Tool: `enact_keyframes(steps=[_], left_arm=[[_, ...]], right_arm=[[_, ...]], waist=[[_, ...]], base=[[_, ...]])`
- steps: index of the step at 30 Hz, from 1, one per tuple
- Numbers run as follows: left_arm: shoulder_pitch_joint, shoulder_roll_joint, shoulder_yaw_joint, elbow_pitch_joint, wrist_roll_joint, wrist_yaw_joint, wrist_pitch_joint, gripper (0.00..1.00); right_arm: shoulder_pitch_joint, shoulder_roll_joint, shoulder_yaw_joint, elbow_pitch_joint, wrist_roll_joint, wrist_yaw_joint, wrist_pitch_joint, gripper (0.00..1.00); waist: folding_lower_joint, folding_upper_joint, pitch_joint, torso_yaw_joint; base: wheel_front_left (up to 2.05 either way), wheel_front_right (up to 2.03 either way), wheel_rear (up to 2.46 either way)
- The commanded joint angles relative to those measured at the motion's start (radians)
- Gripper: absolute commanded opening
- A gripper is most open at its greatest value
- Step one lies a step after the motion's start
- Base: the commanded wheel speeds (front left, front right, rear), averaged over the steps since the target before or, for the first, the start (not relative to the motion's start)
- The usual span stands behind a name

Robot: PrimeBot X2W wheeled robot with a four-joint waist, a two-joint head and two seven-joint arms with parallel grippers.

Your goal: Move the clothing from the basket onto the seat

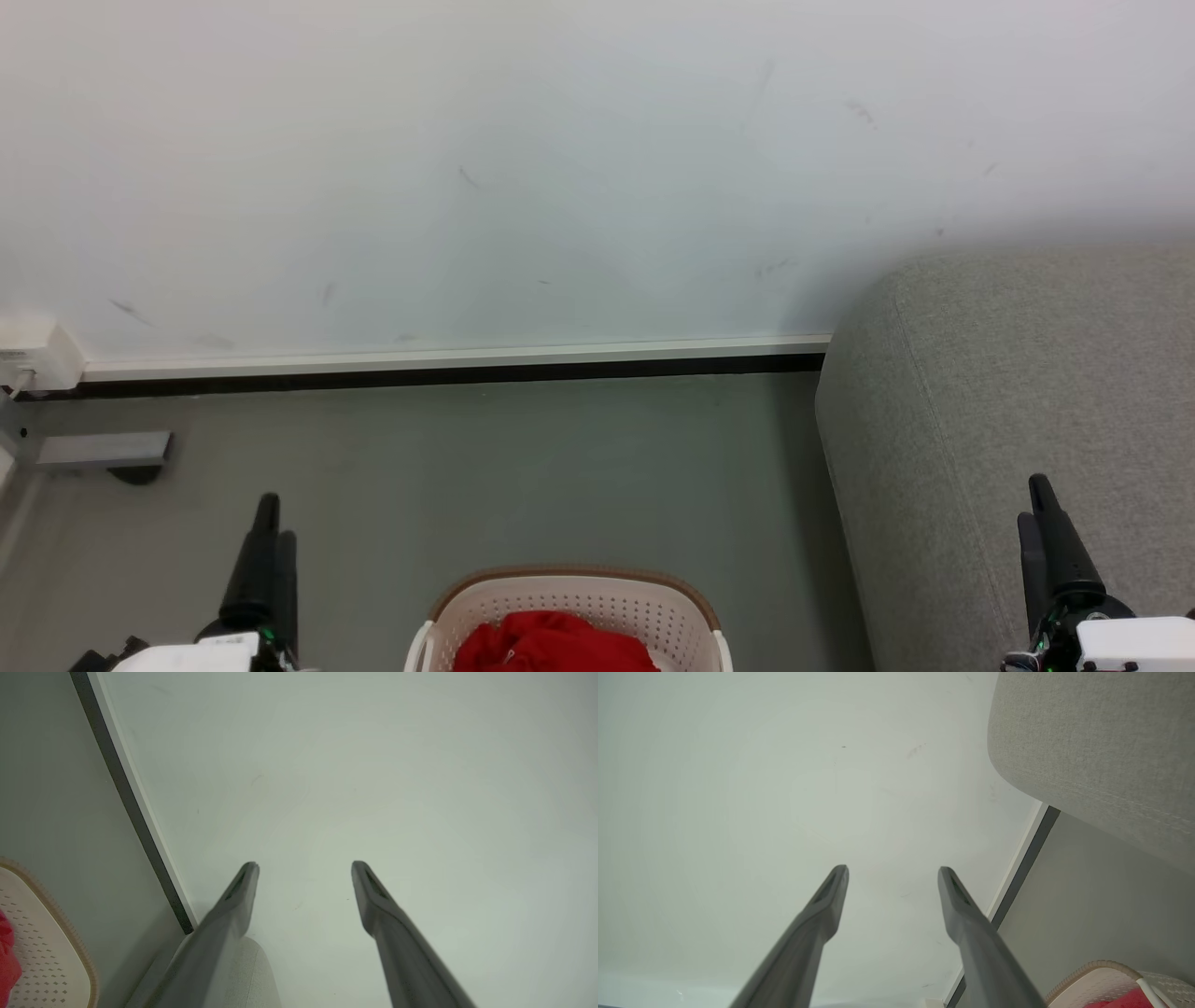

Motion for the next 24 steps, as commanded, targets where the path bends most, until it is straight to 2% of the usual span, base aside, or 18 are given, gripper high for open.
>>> enact_keyframes(steps=[1, 15, 20, 24], left_arm=[[-0.011, 0.005, 0.004, -0.027, 0.033, -0.004, -0.011, 1.0], [0.001, 0.006, -0.006, -0.077, 0.289, -0.005, -0.066, 1.0], [0.005, 0.007, -0.021, -0.1, 0.43, -0.005, -0.085, 1.0], [0.011, 0.007, -0.03, -0.116, 0.523, 0.012, -0.098, 1.0]], right_arm=[[-0.028, -0.015, 0.011, -0.025, -0.014, 0.002, -0.011, 1.0], [-0.036, -0.021, 0.041, -0.035, -0.211, 0.002, -0.068, 1.0], [-0.04, -0.026, 0.057, -0.029, -0.298, 0.002, -0.086, 1.0], [-0.045, -0.03, 0.063, -0.026, -0.362, 0.002, -0.1, 1.0]], waist=[[0.0, -0.0001, 0.0, 0.0], [0.0, -0.0001, 0.002, 0.0], [0.0, -0.0001, 0.002, 0.001], [0.0, -0.0001, 0.003, 0.001]], base=[[0.0, 0.0, 0.0], [0.0, 0.0, 0.0], [0.0, 0.0, 0.0], [0.0, 0.0, 0.0]])
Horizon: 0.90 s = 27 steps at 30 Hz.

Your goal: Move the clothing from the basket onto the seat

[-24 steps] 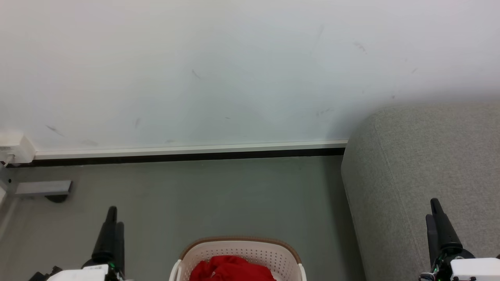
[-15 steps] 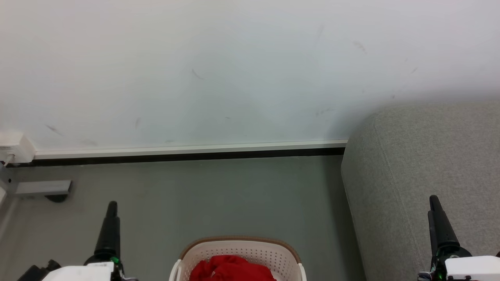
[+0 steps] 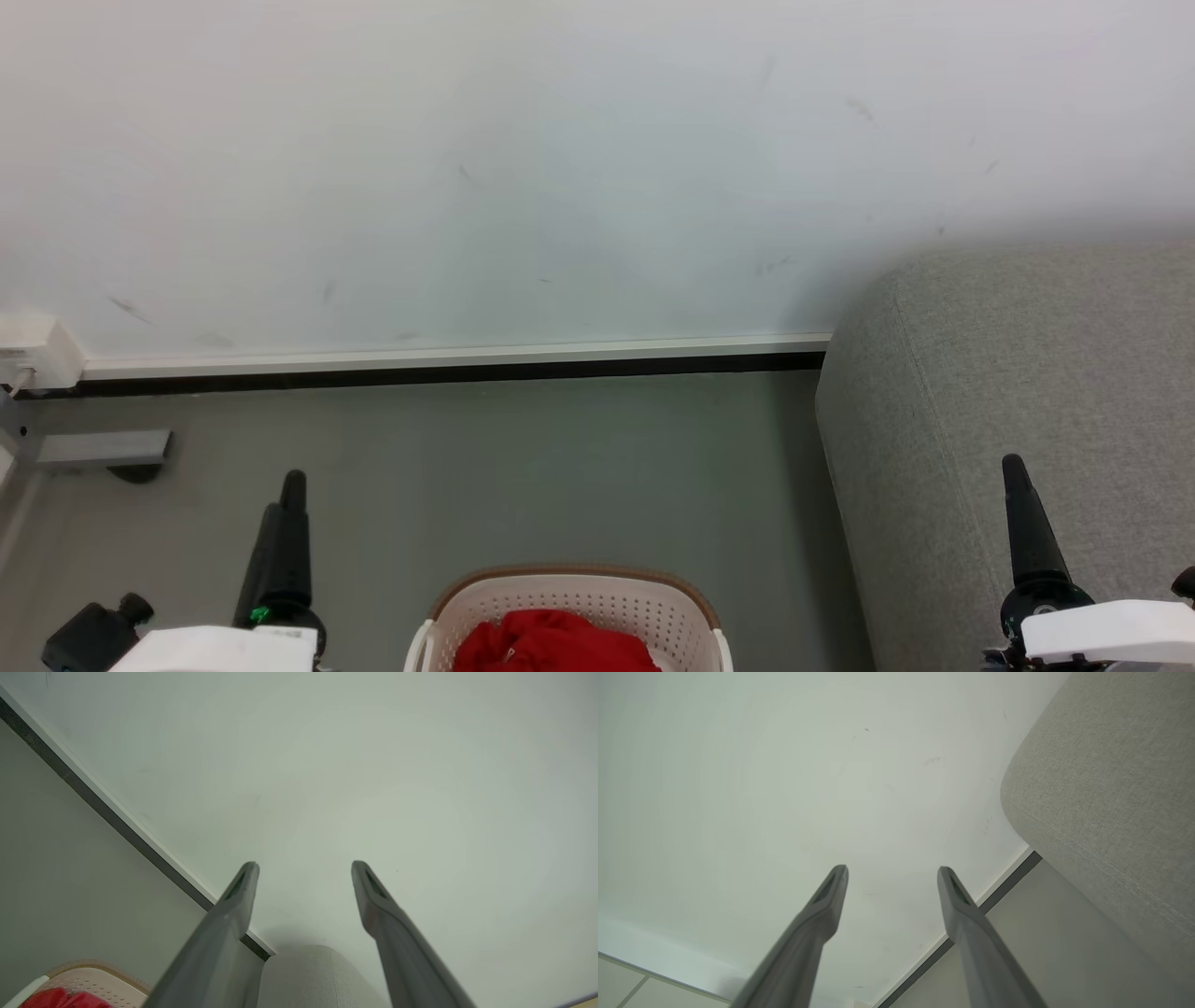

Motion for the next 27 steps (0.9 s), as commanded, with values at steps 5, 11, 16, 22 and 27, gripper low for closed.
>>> enact_keyframes(steps=[5, 11, 16, 22, 27], left_arm=[[0.006, 0.007, -0.017, -0.031, 0.153, 0.03, -0.024, 1.0], [0.012, 0.007, -0.036, -0.029, 0.304, 0.064, -0.043, 1.0], [0.014, 0.008, -0.049, -0.018, 0.419, 0.089, -0.058, 1.0], [0.017, 0.008, -0.057, -0.006, 0.496, 0.115, -0.071, 1.0], [0.018, 0.013, -0.06, 0.001, 0.553, 0.129, -0.085, 1.0]], right_arm=[[-0.031, -0.027, 0.017, -0.005, -0.117, 0.002, -0.025, 1.0], [-0.038, -0.047, 0.038, 0.016, -0.273, 0.002, -0.045, 1.0], [-0.039, -0.045, 0.041, 0.037, -0.405, 0.002, -0.059, 1.0], [-0.041, -0.04, 0.054, 0.058, -0.51, 0.003, -0.074, 1.0], [-0.047, -0.04, 0.076, 0.06, -0.569, 0.003, -0.087, 1.0]], waist=[[0.0, 0.0, 0.0, -0.001], [0.0, 0.0, -0.002, -0.001], [0.0, 0.0, -0.003, -0.001], [0.0, 0.0, -0.006, 0.0], [0.0, 0.0, -0.008, 0.0]], base=[[0.0, 0.0, 0.0], [0.0, 0.0, 0.0], [0.0, 0.0, 0.0], [0.0, 0.0, 0.0], [0.0, 0.0, 0.0]])
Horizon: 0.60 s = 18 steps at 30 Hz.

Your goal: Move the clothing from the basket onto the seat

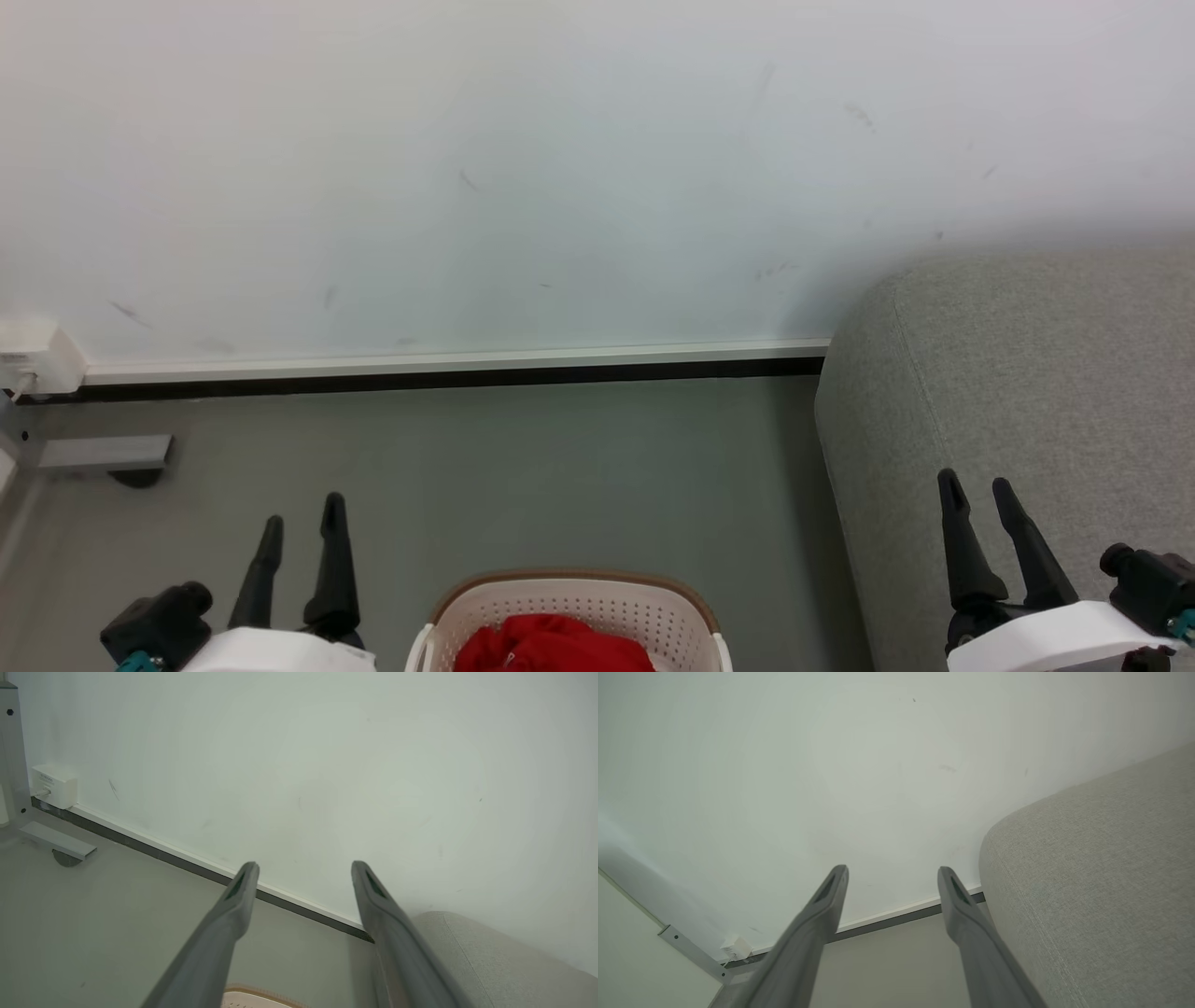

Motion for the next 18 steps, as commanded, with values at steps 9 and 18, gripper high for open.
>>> enact_keyframes(steps=[9, 18], left_arm=[[0.007, 0.018, -0.01, -0.005, 0.116, 0.024, -0.031, 1.0], [0.013, 0.021, -0.019, 0.0, 0.197, 0.037, -0.05, 1.0]], right_arm=[[-0.027, -0.012, 0.025, -0.004, -0.104, 0.003, -0.029, 1.0], [-0.026, -0.016, 0.043, -0.004, -0.178, 0.003, -0.05, 1.0]], waist=[[0.0, 0.0, -0.008, 0.0], [0.0, 0.0, -0.013, 0.002]], base=[[0.0, 0.0, 0.0], [0.0, 0.0, 0.0]])
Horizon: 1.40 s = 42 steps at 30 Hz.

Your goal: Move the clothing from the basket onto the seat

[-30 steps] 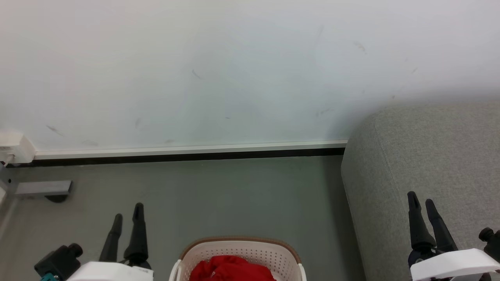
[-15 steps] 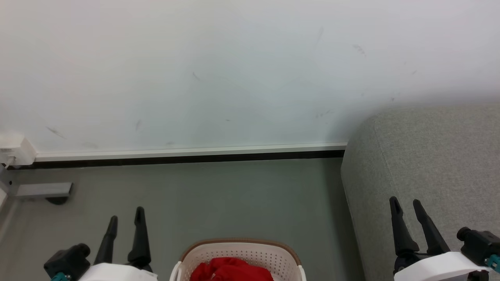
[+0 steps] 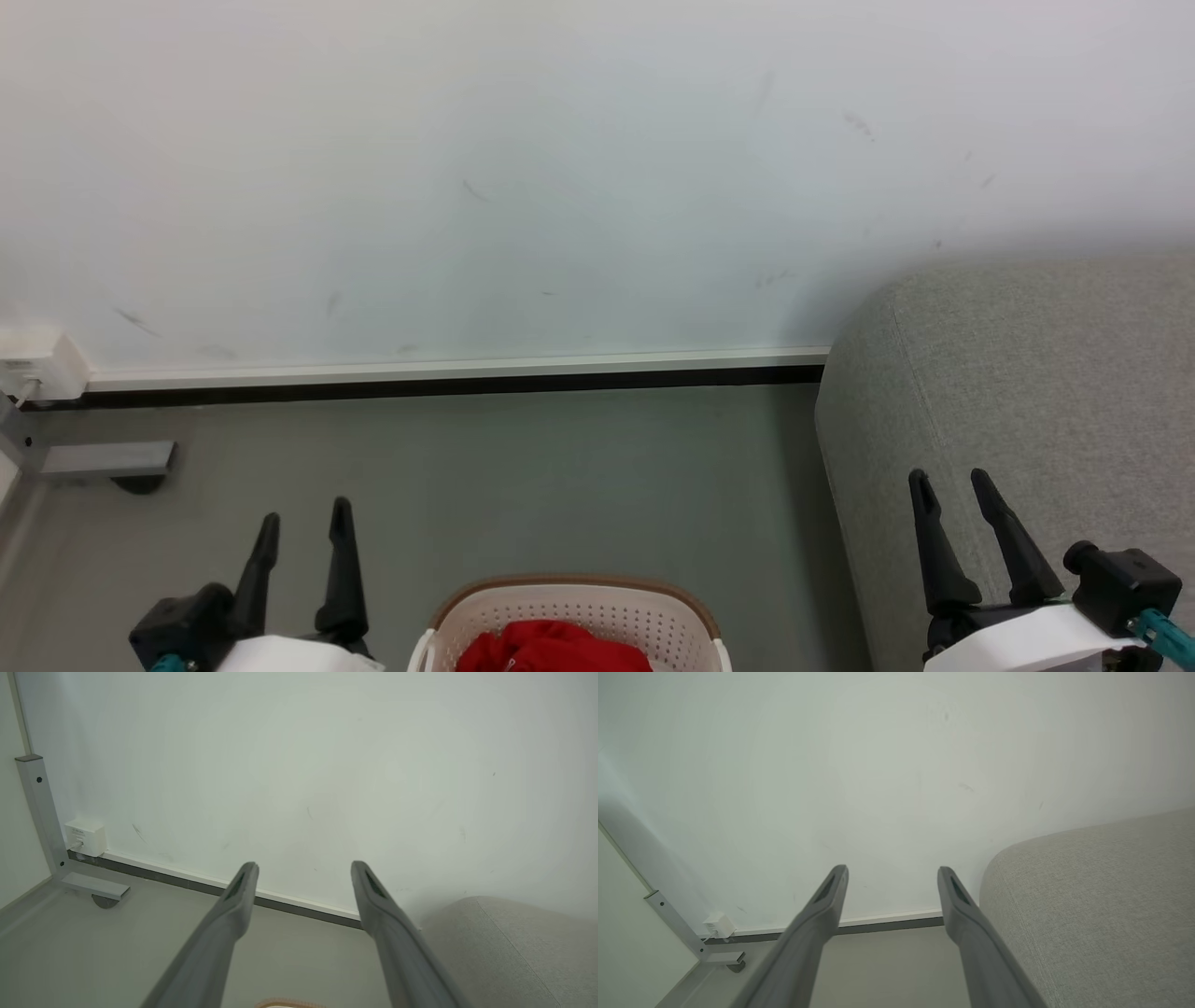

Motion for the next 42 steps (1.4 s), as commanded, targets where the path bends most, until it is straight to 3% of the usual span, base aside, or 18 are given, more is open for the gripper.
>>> enact_keyframes(steps=[1, 29, 42], left_arm=[[0.005, 0.012, 0.001, -0.003, 0.027, 0.004, -0.009, 1.0], [0.026, 0.01, -0.012, -0.018, 0.242, 0.003, -0.064, 1.0], [0.024, 0.004, -0.008, -0.011, 0.289, -0.001, -0.077, 1.0]], right_arm=[[-0.017, -0.012, 0.005, -0.006, -0.024, 0.003, -0.01, 1.0], [-0.013, -0.024, 0.05, -0.006, -0.198, 0.003, -0.064, 1.0], [-0.011, -0.02, 0.049, -0.008, -0.242, 0.003, -0.08, 1.0]], waist=[[0.0, 0.0, 0.0, 0.0], [0.0, 0.0, -0.008, 0.001], [0.0, 0.0, -0.008, 0.004]], base=[[0.0, 0.0, 0.0], [0.0, 0.0, 0.0], [0.0, 0.0, 0.0]])
